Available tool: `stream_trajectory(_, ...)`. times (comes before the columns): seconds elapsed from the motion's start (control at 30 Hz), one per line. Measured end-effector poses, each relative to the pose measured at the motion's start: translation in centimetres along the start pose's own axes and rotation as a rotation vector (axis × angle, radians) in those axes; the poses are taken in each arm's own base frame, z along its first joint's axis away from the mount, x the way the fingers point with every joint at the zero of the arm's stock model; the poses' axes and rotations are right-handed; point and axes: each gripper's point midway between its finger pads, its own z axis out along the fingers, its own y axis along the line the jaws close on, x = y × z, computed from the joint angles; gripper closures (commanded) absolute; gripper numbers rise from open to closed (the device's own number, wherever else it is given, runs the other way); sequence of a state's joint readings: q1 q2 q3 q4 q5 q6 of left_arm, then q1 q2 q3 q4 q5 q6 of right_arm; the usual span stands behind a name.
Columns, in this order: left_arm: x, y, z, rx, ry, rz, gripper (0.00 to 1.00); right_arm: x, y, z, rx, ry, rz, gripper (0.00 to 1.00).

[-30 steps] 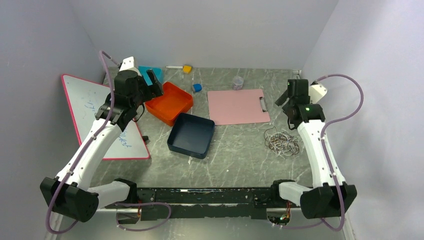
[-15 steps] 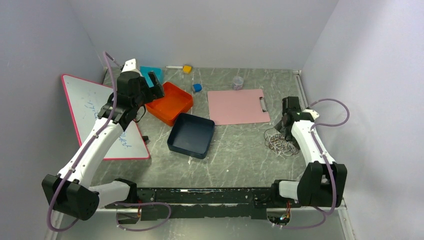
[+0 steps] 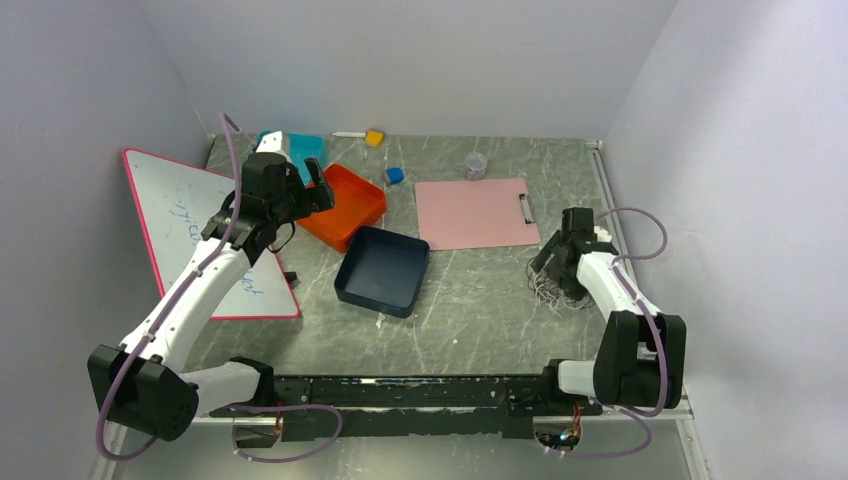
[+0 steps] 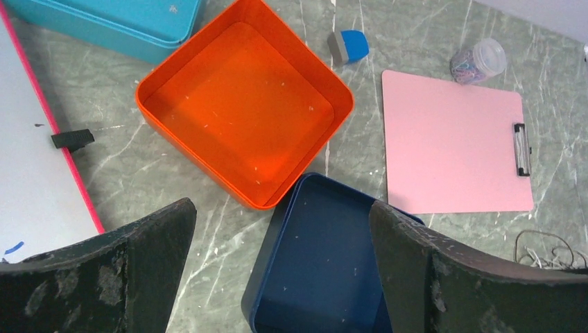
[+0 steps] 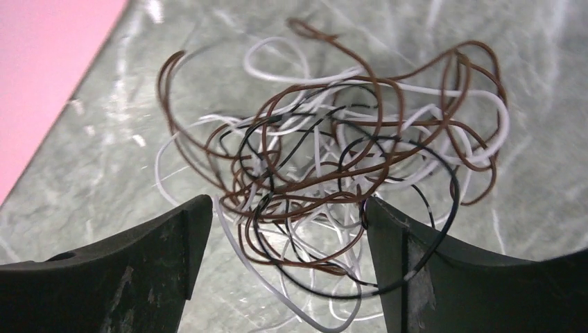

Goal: Untangle the cables

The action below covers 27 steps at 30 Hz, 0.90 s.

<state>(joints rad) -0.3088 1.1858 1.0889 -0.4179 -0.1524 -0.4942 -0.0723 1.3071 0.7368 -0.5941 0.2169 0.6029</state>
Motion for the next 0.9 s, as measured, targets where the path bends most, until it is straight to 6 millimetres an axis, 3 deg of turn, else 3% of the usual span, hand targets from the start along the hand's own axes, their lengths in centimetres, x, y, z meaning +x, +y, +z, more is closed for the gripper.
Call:
stream_trajectory(0.2, 0.8, -0.2, 0.1, 0.021, 0.025, -0.004, 0.02, 0.8, 4.0, -0.4, -0.157, -0.005, -0.104, 0.21)
stream_trajectory(0.47, 0.8, -0.4, -0.1, 0.029, 0.026, -0.022, 0.02, 7.2, 10.7, -0.1, -0.267, 0.101, -0.36, 0.25)
stream_trajectory(0.57, 0.8, -0.4, -0.2, 0.029, 0.025, -0.022, 0.02, 8.6, 13.1, -0.8, -0.314, 0.111, -0.419, 0.25)
stream_trajectory(0.73, 0.9, -0.3, -0.2, 0.025, 0.03, -0.02, 0.01, 9.2, 16.7, -3.0, -0.404, 0.082, -0.463, 0.21)
stream_trajectory(0.9, 1.1, -0.2, -0.2, 0.021, 0.037, -0.02, 0.0, 7.9, 17.7, -4.9, -0.433, 0.032, -0.461, 0.16)
